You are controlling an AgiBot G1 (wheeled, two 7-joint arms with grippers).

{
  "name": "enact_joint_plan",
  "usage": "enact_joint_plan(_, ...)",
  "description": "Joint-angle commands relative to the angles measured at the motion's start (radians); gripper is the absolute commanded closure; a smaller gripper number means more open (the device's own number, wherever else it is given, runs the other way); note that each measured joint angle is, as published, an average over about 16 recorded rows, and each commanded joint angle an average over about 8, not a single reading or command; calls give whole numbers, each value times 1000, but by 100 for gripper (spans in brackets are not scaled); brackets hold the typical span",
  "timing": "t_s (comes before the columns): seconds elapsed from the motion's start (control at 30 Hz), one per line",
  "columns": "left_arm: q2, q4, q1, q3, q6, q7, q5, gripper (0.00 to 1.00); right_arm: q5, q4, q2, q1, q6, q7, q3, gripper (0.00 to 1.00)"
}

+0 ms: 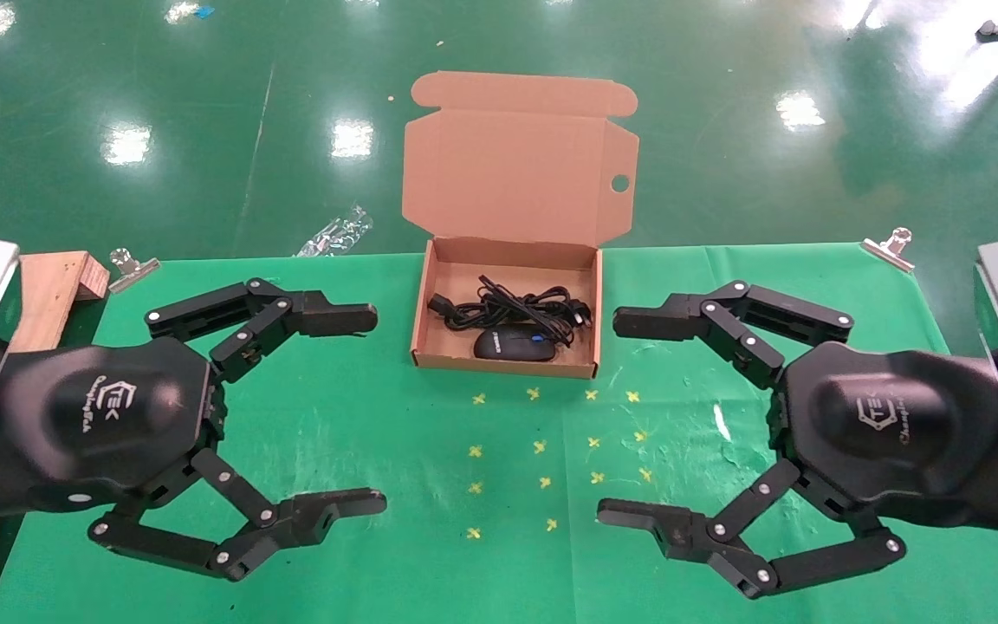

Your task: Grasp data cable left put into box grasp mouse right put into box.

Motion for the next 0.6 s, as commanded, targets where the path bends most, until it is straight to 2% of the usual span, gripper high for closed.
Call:
enact_joint_plan(0.03,0,0,0,0,0,0,0,0,0,0,0,0,0,0,0,0)
enact_joint_plan(0.6,0,0,0,0,0,0,0,0,0,0,0,0,0,0,0,0)
